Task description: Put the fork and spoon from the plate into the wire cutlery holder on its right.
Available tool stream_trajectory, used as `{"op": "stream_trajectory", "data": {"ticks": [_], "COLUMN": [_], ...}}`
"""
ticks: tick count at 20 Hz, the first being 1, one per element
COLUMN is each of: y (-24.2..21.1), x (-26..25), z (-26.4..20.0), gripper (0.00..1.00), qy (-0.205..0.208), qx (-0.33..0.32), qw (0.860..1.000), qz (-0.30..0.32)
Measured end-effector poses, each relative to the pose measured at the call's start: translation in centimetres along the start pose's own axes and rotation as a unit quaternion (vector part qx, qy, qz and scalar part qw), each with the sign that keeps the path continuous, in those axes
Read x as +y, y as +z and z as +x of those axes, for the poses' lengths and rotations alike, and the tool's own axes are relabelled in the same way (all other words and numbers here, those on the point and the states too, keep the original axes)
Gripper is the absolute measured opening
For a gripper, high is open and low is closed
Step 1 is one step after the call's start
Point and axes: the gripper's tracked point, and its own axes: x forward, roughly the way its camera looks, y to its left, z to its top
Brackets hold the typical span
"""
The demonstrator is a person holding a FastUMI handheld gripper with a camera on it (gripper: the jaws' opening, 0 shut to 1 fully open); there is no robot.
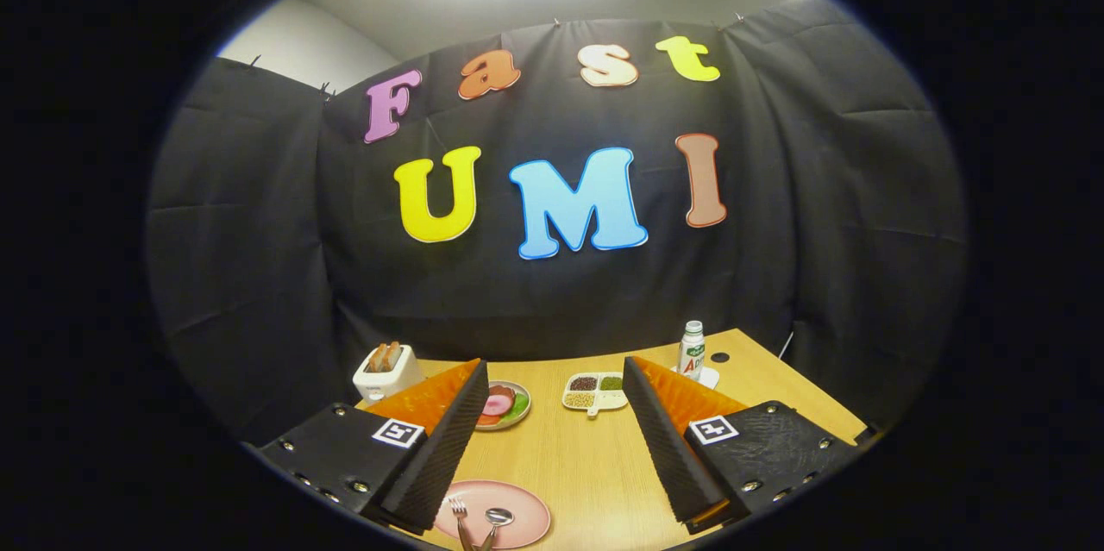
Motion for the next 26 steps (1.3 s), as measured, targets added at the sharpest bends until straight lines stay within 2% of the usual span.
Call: {"op": "stream_trajectory", "data": {"ticks": [5,9,14,16,19,22,26], "y": [-6.7,-13.2,-21.6,-24.5,-27.9,-30.3,-32.4], "x": [2.1,4.3,6.7,7.3,7.8,8.0,8.1], "z": [1.4,1.7,1.0,0.6,0.1,-0.3,-0.5], "gripper": [0.96,0.96,0.96,0.88,0.85,0.85,0.85], "qy": [0.035,0.072,0.111,0.120,0.129,0.128,0.123], "qx": [0.095,0.192,0.311,0.351,0.396,0.430,0.458], "qw": [0.995,0.978,0.943,0.927,0.907,0.892,0.878], "qz": [-0.015,-0.029,-0.049,-0.056,-0.063,-0.058,-0.055]}}
